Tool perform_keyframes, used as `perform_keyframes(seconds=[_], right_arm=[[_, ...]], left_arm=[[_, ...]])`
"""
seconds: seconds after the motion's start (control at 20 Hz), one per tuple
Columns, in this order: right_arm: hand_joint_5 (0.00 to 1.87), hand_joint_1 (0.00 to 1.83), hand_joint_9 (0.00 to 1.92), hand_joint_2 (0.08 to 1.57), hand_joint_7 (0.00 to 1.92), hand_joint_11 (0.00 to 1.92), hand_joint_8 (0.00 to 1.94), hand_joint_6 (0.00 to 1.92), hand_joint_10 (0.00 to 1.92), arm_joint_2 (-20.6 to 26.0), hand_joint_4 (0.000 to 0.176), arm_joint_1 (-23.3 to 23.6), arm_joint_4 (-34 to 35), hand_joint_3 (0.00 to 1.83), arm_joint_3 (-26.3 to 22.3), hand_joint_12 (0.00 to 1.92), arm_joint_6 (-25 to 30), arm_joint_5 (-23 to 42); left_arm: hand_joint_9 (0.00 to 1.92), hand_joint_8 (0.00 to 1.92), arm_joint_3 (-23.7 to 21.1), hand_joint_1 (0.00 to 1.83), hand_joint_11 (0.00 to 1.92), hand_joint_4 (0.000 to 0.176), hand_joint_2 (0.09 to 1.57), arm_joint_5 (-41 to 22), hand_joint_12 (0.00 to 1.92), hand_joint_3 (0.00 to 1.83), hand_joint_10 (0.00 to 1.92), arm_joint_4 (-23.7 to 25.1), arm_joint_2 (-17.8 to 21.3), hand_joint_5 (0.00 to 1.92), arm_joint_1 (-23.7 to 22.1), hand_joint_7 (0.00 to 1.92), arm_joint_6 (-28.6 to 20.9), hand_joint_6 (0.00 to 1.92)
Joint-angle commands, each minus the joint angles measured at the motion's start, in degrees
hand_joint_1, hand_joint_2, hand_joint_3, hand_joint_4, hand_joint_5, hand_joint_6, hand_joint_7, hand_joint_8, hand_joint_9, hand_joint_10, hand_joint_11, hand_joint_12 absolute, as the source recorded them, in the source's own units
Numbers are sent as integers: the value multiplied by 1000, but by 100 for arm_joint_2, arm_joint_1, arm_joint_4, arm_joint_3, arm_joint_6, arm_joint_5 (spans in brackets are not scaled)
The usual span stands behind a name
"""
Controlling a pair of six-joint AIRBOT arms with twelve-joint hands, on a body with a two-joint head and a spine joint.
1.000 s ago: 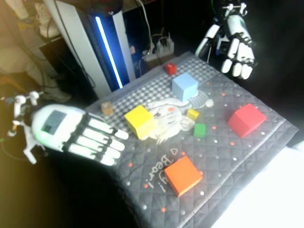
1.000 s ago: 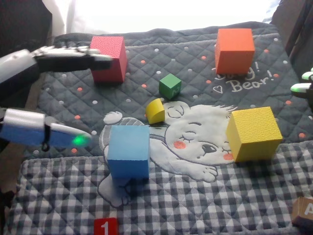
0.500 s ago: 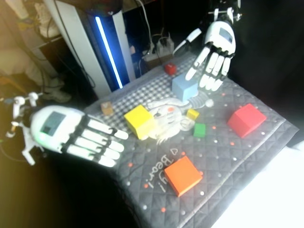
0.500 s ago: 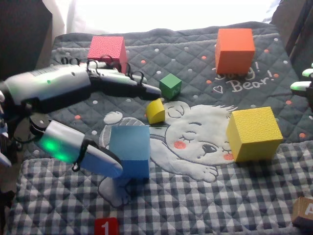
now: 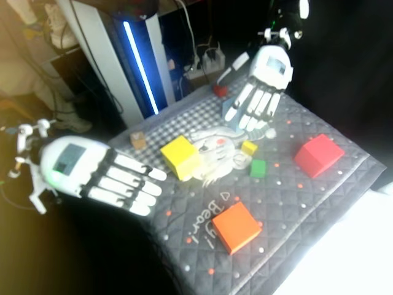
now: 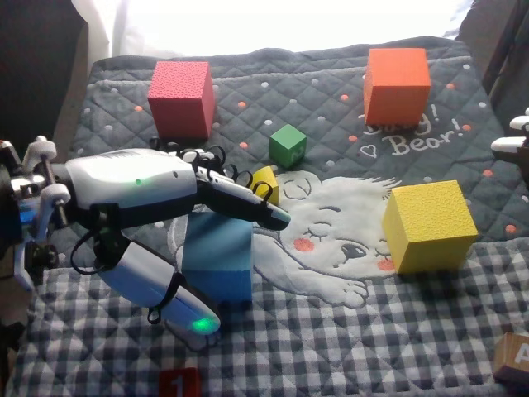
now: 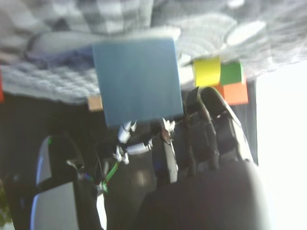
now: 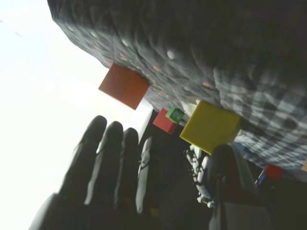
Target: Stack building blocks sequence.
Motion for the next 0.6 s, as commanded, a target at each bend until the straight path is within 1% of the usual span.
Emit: perform_keyframes(seconds=[0.0,0.05,0.1,0.15,0.2,0.25,0.3,0.35,0.4,0.45,0.5,0.55], right_arm=[[427,838,288,1102,336,103,6,4,9,33,70,66,145,4,24,422,13,668],[433,846,304,1105,345,115,8,5,14,33,66,66,145,4,22,428,14,668],[433,847,311,1106,348,121,7,4,14,34,71,65,145,3,20,432,15,668],[433,847,311,1106,348,121,7,4,14,34,71,64,145,3,18,432,15,668],[439,867,327,1108,360,139,9,5,16,35,50,62,143,3,15,441,15,668],[434,842,323,1114,358,136,5,2,11,36,53,60,142,5,10,441,16,668],[434,828,322,1120,360,133,5,1,8,39,57,60,142,6,7,441,16,668],[426,818,315,1126,354,127,1,0,4,45,66,60,142,7,7,437,17,668],[430,831,323,1128,361,135,4,2,6,50,62,60,143,6,7,440,17,668],[433,843,320,1129,362,133,3,3,4,51,59,60,143,5,8,437,17,668],[432,851,318,1129,357,135,1,2,3,51,61,60,143,4,7,436,17,668],[434,850,320,1130,359,137,1,3,3,50,62,59,143,3,7,435,17,668]], left_arm=[[471,7,-2,886,0,121,864,-387,1354,3,21,-194,-34,508,-86,492,54,4],[584,18,-1,1086,58,78,969,-335,1419,10,59,-198,-47,627,-86,594,116,12],[667,42,-4,1177,236,0,1111,-260,1496,8,348,-270,-57,897,-110,767,268,824],[667,42,-10,1177,236,0,1111,-233,1496,8,348,-361,-59,897,-115,767,391,824],[594,1239,-18,1221,381,0,1172,-230,1503,3,948,-496,-58,985,-115,712,555,786],[530,1519,-25,1225,475,0,1196,-242,1548,0,1286,-629,-50,993,-127,667,700,795],[491,1614,-32,1222,588,0,1215,-261,1623,4,1494,-759,-34,940,-155,646,829,891],[588,1543,-19,1318,658,0,1233,-283,1628,0,1682,-842,-15,923,-210,635,896,897],[598,1556,20,1251,731,0,1204,-336,1645,0,1634,-950,20,959,-315,683,942,895],[626,1521,40,1244,724,0,1184,-371,1621,0,1583,-1025,44,984,-359,732,973,848],[671,1473,75,1249,752,0,1166,-443,1598,0,1529,-1161,98,1003,-448,784,1049,797],[679,1435,118,1256,711,0,1144,-500,1623,0,1482,-1293,153,1095,-551,799,1117,647]])
